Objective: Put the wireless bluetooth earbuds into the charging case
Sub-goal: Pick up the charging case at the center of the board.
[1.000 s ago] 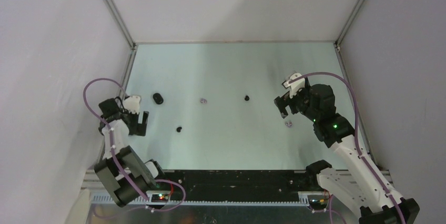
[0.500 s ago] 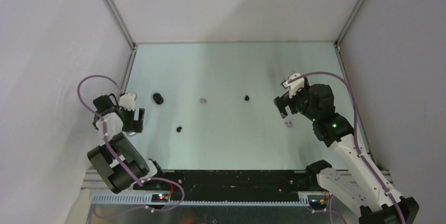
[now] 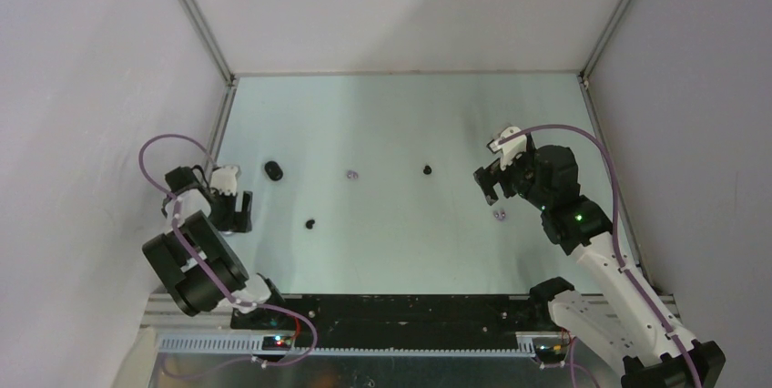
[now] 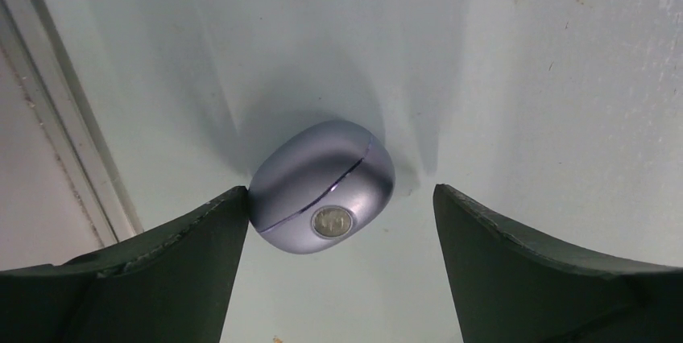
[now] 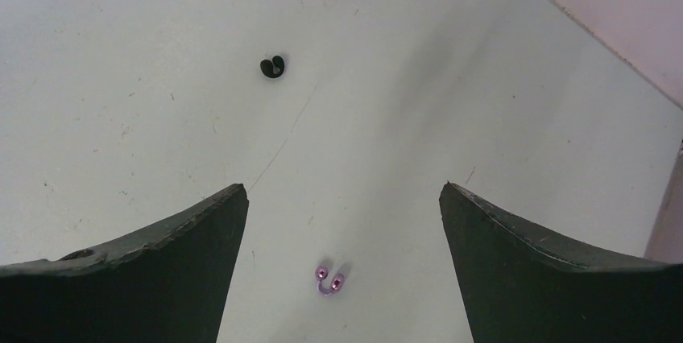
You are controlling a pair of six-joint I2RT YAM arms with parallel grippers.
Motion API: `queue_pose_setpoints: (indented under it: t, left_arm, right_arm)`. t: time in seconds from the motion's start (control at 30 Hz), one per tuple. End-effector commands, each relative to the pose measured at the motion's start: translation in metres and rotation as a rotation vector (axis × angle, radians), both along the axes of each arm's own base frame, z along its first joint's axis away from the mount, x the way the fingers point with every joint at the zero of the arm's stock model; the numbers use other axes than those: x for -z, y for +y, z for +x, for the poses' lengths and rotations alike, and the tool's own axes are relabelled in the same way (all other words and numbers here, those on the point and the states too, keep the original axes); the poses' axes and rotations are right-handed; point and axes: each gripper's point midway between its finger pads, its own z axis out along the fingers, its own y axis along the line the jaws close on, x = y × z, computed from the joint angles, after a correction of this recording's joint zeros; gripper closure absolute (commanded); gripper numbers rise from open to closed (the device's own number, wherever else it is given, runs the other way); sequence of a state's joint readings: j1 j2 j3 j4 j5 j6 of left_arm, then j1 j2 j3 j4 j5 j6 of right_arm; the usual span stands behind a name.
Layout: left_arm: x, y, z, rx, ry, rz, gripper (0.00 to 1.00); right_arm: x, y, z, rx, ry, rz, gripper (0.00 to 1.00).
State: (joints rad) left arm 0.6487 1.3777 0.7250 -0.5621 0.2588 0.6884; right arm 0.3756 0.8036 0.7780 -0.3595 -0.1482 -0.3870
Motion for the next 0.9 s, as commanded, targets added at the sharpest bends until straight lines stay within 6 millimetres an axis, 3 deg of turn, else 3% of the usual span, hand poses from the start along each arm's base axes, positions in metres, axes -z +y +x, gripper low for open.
queue_pose_setpoints:
  t: [0.0, 0.33, 0.5, 0.53, 0.57, 0.6, 0.7, 0.73, 0.77, 0.8, 0.83, 0.87]
  left_arm:
    - [-0.008, 0.003, 0.014, 0.01, -0.04, -0.029, 0.13]
    - [-0.019, -0.002, 0.017, 0.028, -0.073, -0.037, 0.49]
    - [-0.042, -0.004, 0.034, 0.059, -0.114, -0.01, 0.5]
    - [-0.049, -0.007, 0.041, 0.075, -0.127, 0.004, 0.5]
    - [-0.052, -0.01, 0.045, 0.087, -0.133, 0.013, 0.49]
    - [-0.061, -0.016, 0.054, 0.112, -0.148, 0.035, 0.49]
    - [-0.082, -0.039, 0.076, 0.189, -0.198, 0.069, 0.48]
    - [-0.096, -0.053, 0.088, 0.234, -0.234, 0.078, 0.48]
    - [-0.104, -0.061, 0.095, 0.257, -0.257, 0.081, 0.48]
    - [-0.12, -0.078, 0.107, 0.31, -0.3, 0.084, 0.48]
    - [-0.129, -0.086, 0.113, 0.335, -0.322, 0.082, 0.47]
    - [-0.147, -0.104, 0.124, 0.379, -0.368, 0.078, 0.47]
  right_arm:
    - [-0.009, 0.001, 0.004, -0.008, -0.042, 0.011, 0.05]
    - [-0.021, 0.008, 0.005, -0.02, -0.085, 0.028, 0.06]
    - [-0.05, 0.023, 0.006, -0.06, -0.102, 0.057, 0.06]
    - [-0.047, 0.029, 0.007, -0.081, -0.078, 0.053, 0.06]
    - [-0.06, 0.032, 0.009, -0.093, -0.096, 0.062, 0.06]
    - [-0.057, 0.039, 0.011, -0.115, -0.071, 0.057, 0.06]
    - [-0.076, 0.059, 0.021, -0.166, -0.045, 0.073, 0.06]
    - [-0.092, 0.068, 0.021, -0.198, -0.047, 0.097, 0.06]
    - [-0.088, 0.076, 0.026, -0.212, -0.003, 0.113, 0.07]
    - [-0.104, 0.086, 0.024, -0.255, -0.002, 0.146, 0.07]
    - [-0.099, 0.095, 0.029, -0.265, 0.048, 0.172, 0.08]
    - [-0.112, 0.105, 0.028, -0.308, 0.049, 0.207, 0.08]
